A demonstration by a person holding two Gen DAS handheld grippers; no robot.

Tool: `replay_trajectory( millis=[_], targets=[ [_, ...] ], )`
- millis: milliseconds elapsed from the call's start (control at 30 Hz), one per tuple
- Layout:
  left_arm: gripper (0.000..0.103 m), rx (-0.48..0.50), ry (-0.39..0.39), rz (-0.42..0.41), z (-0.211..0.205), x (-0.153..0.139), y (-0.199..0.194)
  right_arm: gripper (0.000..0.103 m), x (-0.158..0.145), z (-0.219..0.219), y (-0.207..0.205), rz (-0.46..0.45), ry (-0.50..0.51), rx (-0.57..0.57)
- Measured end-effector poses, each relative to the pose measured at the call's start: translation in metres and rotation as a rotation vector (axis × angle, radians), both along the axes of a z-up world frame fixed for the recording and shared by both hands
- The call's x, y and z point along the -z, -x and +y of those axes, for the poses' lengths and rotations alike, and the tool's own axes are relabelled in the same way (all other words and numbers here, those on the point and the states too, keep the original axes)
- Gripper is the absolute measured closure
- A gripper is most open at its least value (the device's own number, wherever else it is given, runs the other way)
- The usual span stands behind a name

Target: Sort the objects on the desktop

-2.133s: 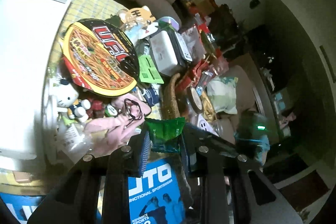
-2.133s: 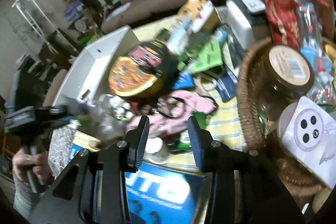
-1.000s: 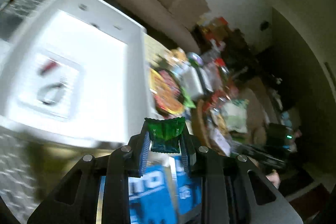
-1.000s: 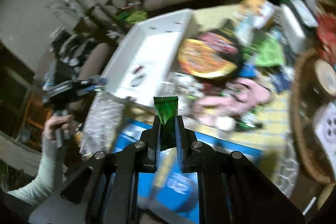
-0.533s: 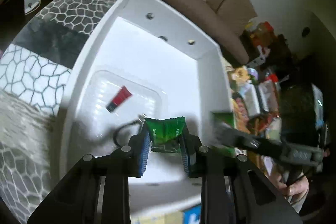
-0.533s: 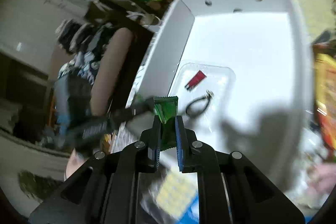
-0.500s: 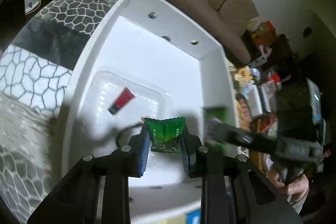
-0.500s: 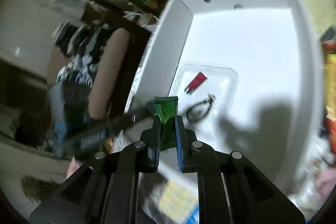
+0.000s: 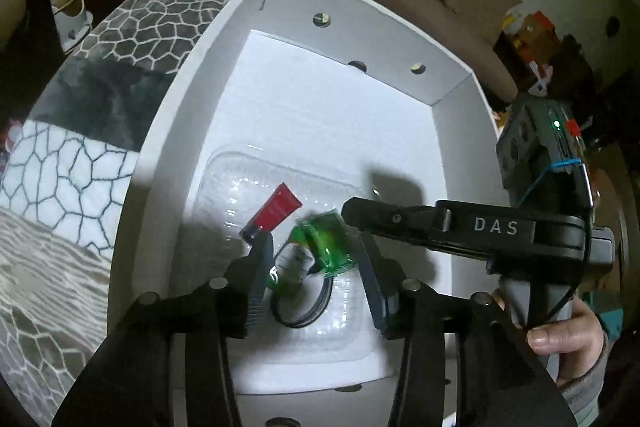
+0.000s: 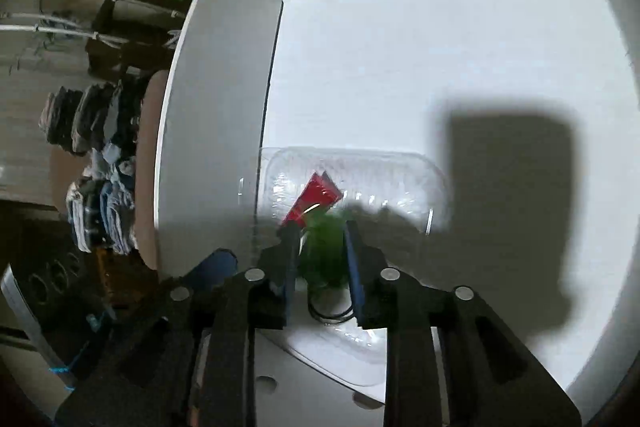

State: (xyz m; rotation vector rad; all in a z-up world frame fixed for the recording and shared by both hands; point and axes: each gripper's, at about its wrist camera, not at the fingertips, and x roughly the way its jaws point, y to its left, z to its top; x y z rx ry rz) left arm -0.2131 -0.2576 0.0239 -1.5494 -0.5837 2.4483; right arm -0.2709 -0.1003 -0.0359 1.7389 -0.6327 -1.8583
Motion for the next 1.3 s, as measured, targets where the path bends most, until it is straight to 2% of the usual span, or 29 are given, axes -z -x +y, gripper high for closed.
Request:
replay_trajectory(
  millis=[67,233,400,567,633,733,833,900,967,1033,1167,1300],
  targets=[
    [0.052,-0.003,-0.007,0.008,0.001,-0.005,-0.003,0.08,-0.005,0.003,-0.001,0.009,0.003,0.01],
    [0.051,-0.009,-0.002,0.023,0.003,-0.023,-0.019,0.08,-0.031,0.013,-0.014,0.064,-0.053,-0.018],
    [0.048,-0.022,-0.013,0.025,0.004,-0.036,-0.037,0.08,-0.058,0.029,-0.031,0.095,-0.054,-0.035],
    [0.026,-0.002,0.019,0.053,0.02,-0.054,-0.065,0.078,-0.095,0.051,-0.072,0.17,-0.08,-0.1],
    [0.021,0.005,0.016,0.064,0.028,-0.06,-0.075,0.075,-0.111,0.067,-0.092,0.203,-0.087,-0.113],
    [0.011,0.022,-0.005,0.073,0.048,-0.068,-0.092,0.064,-0.134,0.099,-0.122,0.251,-0.105,-0.114],
    [0.008,0.055,-0.013,0.086,0.072,-0.075,-0.105,0.043,-0.153,0.138,-0.149,0.289,-0.122,-0.095],
    [0.001,0.073,-0.012,0.093,0.087,-0.079,-0.112,0.006,-0.163,0.169,-0.166,0.302,-0.13,-0.07],
    [0.0,0.085,-0.003,0.098,0.107,-0.083,-0.119,0.0,-0.17,0.197,-0.179,0.321,-0.182,-0.044],
    [0.0,0.103,0.0,0.097,0.127,-0.085,-0.123,0.0,-0.176,0.227,-0.192,0.35,-0.244,-0.01],
    [0.0,0.15,0.014,0.089,0.165,-0.087,-0.128,0.0,-0.175,0.286,-0.211,0.346,-0.256,0.062],
    [0.0,0.208,-0.014,0.086,0.204,-0.087,-0.131,0.0,-0.167,0.33,-0.227,0.361,-0.312,0.101]
  ],
)
